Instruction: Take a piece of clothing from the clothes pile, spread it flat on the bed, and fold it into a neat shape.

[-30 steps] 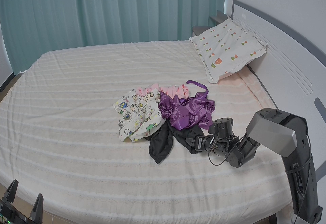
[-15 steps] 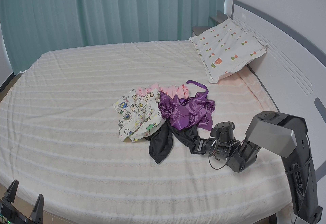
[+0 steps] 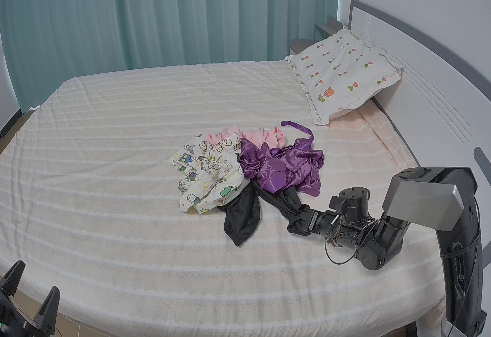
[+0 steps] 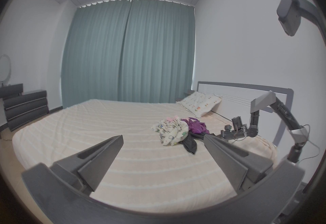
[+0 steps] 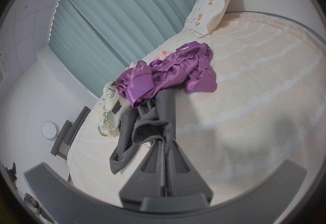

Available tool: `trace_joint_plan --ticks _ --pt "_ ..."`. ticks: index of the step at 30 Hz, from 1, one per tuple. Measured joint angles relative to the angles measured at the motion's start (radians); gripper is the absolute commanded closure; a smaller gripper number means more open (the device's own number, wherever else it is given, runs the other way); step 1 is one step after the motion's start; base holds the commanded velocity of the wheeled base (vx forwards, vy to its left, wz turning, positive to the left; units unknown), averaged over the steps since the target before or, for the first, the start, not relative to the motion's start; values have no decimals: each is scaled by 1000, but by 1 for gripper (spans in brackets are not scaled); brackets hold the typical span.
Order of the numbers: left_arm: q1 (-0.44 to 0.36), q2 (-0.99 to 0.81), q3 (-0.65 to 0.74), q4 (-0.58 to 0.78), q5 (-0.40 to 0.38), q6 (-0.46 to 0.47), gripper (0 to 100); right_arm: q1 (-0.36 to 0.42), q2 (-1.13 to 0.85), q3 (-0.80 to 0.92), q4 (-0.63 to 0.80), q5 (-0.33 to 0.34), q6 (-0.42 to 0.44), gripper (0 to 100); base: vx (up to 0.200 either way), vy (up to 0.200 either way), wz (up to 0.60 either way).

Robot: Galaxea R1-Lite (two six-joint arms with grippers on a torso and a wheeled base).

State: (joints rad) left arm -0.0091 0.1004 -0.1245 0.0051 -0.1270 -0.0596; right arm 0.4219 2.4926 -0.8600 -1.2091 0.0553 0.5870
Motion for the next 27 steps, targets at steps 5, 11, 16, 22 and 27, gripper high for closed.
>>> trace_joint_plan --ticks 5,11,16,22,27 --pt "-10 185 -56 -19 -88 -11 0 0 -12 42 -57 0 18 100 0 0 0" --pt "-57 459 -91 -106 -150 -21 0 0 -30 82 -101 1 33 100 0 0 0" --pt "-114 700 -109 -204 -172 -39 0 0 -43 116 -140 1 45 100 0 0 0" --pt "-198 999 -142 -369 -151 -123 0 -1 -57 152 -178 1 55 100 0 0 0" --pt "-289 1255 -208 -474 -86 -249 0 -1 -68 178 -202 1 60 100 0 0 0"
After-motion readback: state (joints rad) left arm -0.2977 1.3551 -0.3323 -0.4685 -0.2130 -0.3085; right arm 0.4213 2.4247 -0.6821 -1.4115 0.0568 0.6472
